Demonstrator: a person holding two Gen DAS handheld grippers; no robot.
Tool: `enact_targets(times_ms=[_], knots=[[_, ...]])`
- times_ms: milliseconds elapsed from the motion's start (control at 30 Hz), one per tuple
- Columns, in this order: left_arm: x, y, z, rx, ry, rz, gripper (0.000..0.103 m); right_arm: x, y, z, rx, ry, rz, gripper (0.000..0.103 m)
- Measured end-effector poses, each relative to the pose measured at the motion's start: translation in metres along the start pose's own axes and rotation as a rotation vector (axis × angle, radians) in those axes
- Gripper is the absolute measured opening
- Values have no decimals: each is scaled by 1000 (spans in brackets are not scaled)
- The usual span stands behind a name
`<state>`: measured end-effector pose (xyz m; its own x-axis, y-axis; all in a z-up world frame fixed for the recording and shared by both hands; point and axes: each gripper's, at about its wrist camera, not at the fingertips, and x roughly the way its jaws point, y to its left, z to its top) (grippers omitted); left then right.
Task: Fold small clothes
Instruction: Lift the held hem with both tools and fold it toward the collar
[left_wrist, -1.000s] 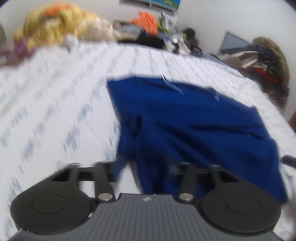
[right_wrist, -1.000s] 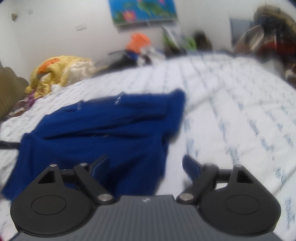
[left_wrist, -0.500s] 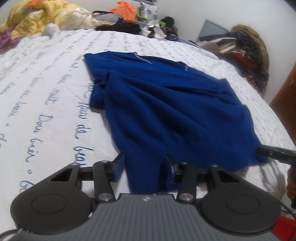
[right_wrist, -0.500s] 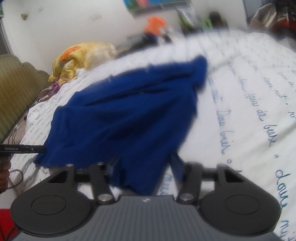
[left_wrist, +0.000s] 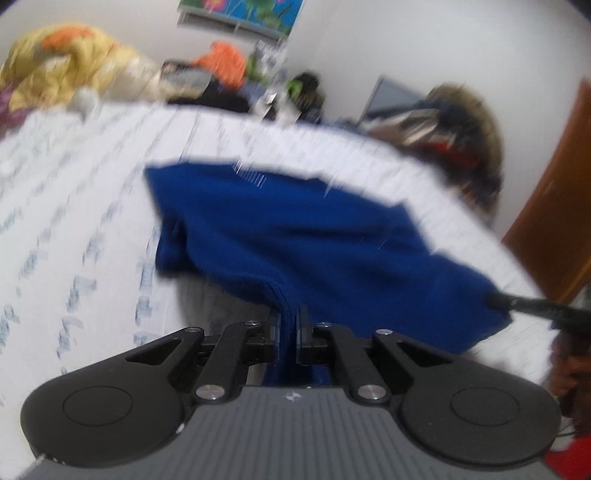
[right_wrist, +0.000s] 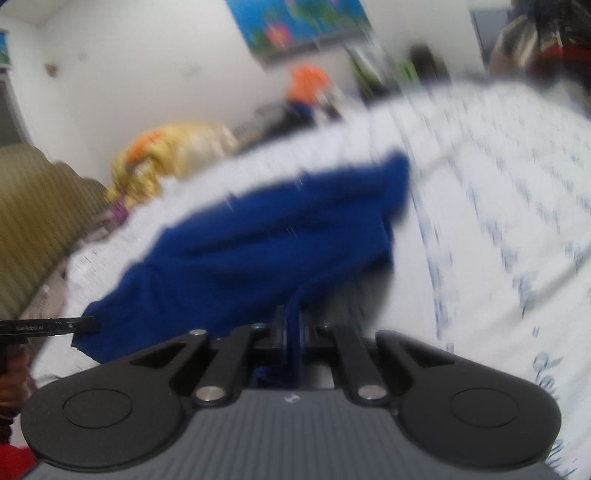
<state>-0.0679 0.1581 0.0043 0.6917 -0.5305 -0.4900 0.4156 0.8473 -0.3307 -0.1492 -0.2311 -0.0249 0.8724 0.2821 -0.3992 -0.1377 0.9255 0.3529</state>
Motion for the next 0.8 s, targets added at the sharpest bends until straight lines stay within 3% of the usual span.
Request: enact_targets(times_ms=[200,500,633,800], knots=[[-60,-4,21,7,-120,-75,7,-48,12,28,-45,-85,109,5],[-96,-13,18,62,-139,-151,7,-93,0,35,57,-137,303,5],[-91,-8,23,64,-179,-172,7,-90,-2,39,101,-166,346,5],[-55,8,53,-28,-180,-166,7,-57,-21,53,184,-183,326,5]])
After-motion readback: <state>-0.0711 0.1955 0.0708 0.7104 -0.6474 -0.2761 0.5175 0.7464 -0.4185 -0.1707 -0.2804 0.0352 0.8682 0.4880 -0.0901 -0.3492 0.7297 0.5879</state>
